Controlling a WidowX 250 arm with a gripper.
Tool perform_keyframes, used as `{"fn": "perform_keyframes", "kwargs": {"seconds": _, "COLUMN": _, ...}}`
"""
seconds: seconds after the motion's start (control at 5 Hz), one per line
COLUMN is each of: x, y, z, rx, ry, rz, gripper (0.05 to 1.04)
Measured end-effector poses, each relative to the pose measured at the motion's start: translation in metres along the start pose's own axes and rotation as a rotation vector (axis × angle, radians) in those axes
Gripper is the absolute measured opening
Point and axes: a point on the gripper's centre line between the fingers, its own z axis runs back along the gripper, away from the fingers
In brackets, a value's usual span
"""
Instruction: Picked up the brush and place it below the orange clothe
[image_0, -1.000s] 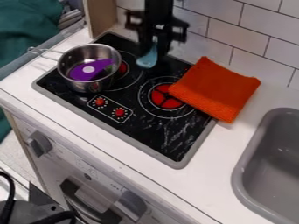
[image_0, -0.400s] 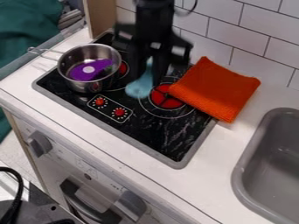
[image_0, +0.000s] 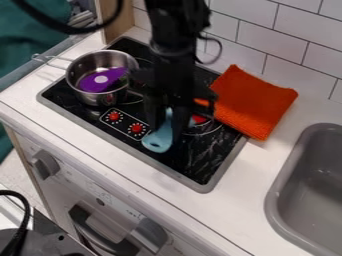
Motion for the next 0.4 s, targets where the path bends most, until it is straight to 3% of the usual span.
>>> {"fn": "perform_keyframes", "kwargs": {"seconds": 0.2, "x": 0.0, "y": -0.016, "z": -0.015, "rx": -0.034, "ry": 0.027, "rz": -0.026, "gripper": 0.291}}
{"fn": "perform_keyframes", "kwargs": {"seconds": 0.4, "x": 0.002, "y": -0.027, "z": -0.02, "rx": -0.058, "ry": 0.029, "rz": -0.051, "gripper": 0.187}}
